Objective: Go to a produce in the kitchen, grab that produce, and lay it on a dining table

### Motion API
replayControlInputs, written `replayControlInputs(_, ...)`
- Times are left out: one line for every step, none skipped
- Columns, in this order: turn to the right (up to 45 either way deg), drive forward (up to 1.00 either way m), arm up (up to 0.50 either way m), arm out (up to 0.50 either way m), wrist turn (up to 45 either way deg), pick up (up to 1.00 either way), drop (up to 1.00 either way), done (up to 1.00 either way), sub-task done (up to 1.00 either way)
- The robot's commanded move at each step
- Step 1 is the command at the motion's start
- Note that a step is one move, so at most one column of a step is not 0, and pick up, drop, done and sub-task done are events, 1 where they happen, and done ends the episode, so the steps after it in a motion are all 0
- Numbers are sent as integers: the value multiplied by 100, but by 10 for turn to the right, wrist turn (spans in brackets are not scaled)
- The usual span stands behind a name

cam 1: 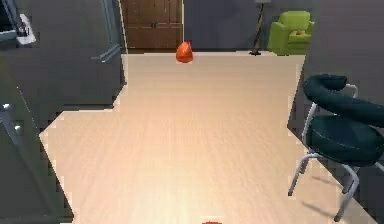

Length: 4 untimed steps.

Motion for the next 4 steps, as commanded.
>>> replayControlInputs(-450, 0, 0, 0, 0, 0, 0, 0, 0)
replayControlInputs(-420, 0, 0, 0, 0, 0, 0, 0, 0)
replayControlInputs(0, 10, 0, 0, 0, 0, 0, 0, 0)
replayControlInputs(450, 0, 0, 0, 0, 0, 0, 0, 0)
